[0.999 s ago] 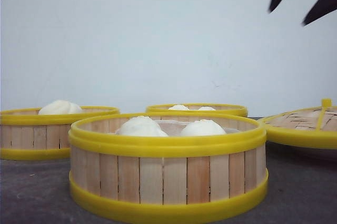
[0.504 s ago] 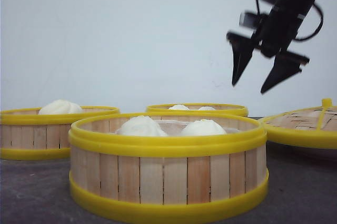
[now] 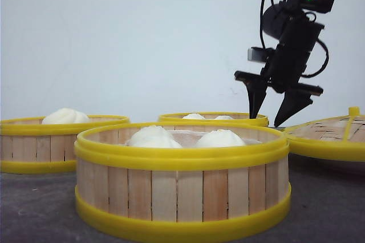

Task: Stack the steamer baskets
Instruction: 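Move right gripper to the far bun basket and grasp its yellow rim, then lift the basket with right gripper and lower it onto the nearest basket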

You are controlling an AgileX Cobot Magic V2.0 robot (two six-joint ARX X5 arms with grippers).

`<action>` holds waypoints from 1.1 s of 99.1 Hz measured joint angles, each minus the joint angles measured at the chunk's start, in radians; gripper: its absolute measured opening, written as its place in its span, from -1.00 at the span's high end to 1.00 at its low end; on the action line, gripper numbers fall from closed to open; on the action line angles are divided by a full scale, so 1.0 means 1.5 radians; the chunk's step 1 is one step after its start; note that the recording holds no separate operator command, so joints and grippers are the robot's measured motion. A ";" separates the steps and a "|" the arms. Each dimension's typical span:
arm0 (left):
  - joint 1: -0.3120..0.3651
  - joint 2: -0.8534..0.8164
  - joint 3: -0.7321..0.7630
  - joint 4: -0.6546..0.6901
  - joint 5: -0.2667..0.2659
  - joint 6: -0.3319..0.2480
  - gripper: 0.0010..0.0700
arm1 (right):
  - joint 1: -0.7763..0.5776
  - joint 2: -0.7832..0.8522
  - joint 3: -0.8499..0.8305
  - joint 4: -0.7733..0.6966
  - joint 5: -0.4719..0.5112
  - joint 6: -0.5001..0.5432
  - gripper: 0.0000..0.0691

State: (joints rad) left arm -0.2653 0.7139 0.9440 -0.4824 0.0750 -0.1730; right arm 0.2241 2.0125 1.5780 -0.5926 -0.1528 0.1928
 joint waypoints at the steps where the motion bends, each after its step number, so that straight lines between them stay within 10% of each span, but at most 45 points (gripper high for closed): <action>1: 0.000 0.000 0.000 0.000 0.000 0.000 -0.21 | 0.001 0.001 0.000 0.000 0.001 0.000 0.04; 60: 0.000 0.000 0.000 0.000 0.000 0.000 -0.21 | 0.025 0.017 0.002 0.008 0.051 0.027 0.88; 109: 0.000 -0.007 0.000 -0.015 0.000 0.000 -0.21 | 0.021 0.009 0.101 -0.041 0.052 0.051 0.91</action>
State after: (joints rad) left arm -0.2653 0.7036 0.9440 -0.5045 0.0750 -0.1726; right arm 0.2550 2.0266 1.7294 -0.6540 -0.0753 0.2691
